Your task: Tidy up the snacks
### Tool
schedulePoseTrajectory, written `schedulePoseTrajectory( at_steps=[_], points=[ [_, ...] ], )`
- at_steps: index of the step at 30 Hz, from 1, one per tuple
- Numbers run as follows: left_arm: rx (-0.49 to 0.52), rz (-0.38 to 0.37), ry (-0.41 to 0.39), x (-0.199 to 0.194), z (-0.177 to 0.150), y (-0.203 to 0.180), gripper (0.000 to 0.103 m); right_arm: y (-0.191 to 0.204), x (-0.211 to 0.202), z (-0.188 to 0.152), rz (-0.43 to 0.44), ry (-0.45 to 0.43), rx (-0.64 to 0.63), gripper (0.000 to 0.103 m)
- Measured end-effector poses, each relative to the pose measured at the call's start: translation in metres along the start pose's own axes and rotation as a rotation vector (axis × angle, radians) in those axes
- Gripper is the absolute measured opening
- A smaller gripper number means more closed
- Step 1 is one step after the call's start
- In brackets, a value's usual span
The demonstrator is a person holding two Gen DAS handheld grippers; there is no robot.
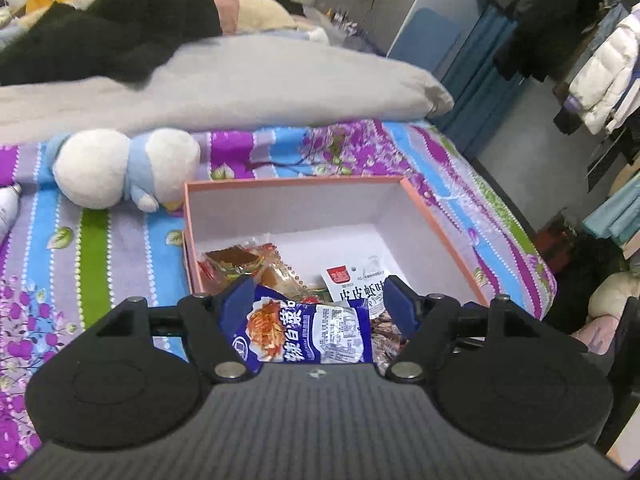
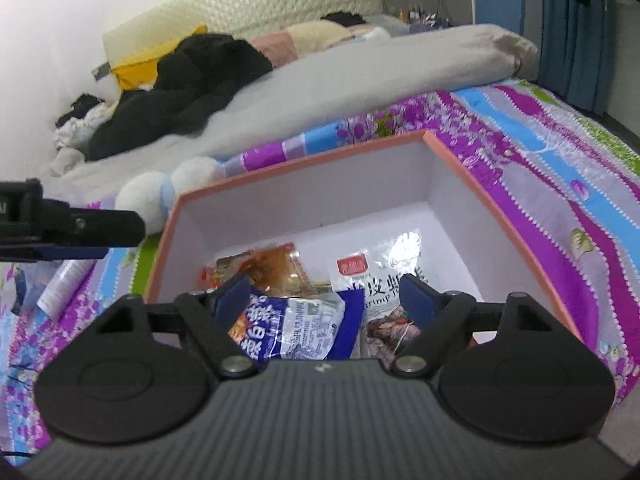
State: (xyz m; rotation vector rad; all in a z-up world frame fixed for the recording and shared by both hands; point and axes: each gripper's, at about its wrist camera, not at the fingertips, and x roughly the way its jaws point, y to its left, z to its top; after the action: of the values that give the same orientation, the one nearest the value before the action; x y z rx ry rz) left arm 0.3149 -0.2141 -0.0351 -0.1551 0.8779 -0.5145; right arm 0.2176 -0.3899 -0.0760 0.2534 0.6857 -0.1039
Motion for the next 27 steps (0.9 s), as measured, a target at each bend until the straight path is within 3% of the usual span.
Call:
schedulePoseTrajectory(
  at_steps=[13,18,27],
  points=[
    [0.078,0.003,-0.138,-0.128,-0.021,-0.019,0.076,0.032,-0.103,0.012,-0.016,-0.160,0.013,0.083],
    [0.063,0.021,-0.183,-0.168,-0.039,-0.019,0.076,0.041,-0.140,0.002,-0.017,-0.201,0.011,0.083],
    [0.069,-0.015,-0.204,-0.210,-0.083,-0.023,0.076,0.050,-0.190,-0.029,-0.019,-0.238,-0.003,0.083]
  ],
)
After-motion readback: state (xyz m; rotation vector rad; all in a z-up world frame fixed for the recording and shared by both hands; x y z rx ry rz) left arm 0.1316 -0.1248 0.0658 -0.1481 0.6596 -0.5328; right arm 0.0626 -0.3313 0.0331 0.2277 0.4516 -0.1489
